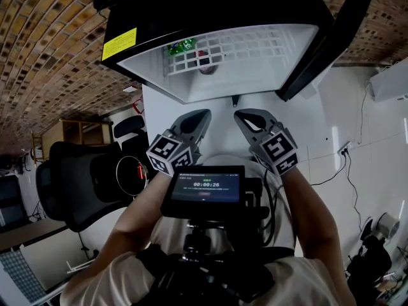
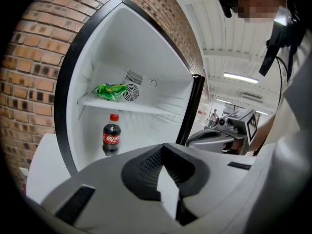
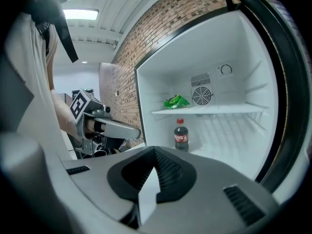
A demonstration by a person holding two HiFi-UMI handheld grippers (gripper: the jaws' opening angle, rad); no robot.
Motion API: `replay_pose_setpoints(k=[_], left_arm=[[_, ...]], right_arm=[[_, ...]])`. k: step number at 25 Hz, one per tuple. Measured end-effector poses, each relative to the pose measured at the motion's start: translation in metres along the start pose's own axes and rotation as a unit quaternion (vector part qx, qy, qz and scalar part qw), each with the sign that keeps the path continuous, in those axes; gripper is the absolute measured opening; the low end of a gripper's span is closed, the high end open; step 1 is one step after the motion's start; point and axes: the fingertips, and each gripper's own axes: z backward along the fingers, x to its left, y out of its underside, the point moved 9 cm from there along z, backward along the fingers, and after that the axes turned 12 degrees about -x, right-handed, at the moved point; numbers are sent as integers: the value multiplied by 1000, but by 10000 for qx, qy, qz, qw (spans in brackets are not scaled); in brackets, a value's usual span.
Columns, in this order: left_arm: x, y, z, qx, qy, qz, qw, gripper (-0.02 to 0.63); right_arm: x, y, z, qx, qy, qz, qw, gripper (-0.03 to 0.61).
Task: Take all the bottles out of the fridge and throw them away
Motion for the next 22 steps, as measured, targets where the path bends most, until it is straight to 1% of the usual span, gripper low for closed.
replay_pose_setpoints(k=[11,13,20,22], left_arm=[[1,8,-3,202,-110,63,9997,6],[3,9,-6,226,-204,50,9995,17],[16,11,-26,286,-694,-152,9971,23],[19,12,-33,289,-774,-197,9964,23]], right_arm=[[1,2,9,-20,90,-64,9999,0],[0,3,10,-22,106,-81,9999,0],[-9,4,22,-48,192,-134,9997,0],[-12,5,26,-78,230,-150,9996,0]])
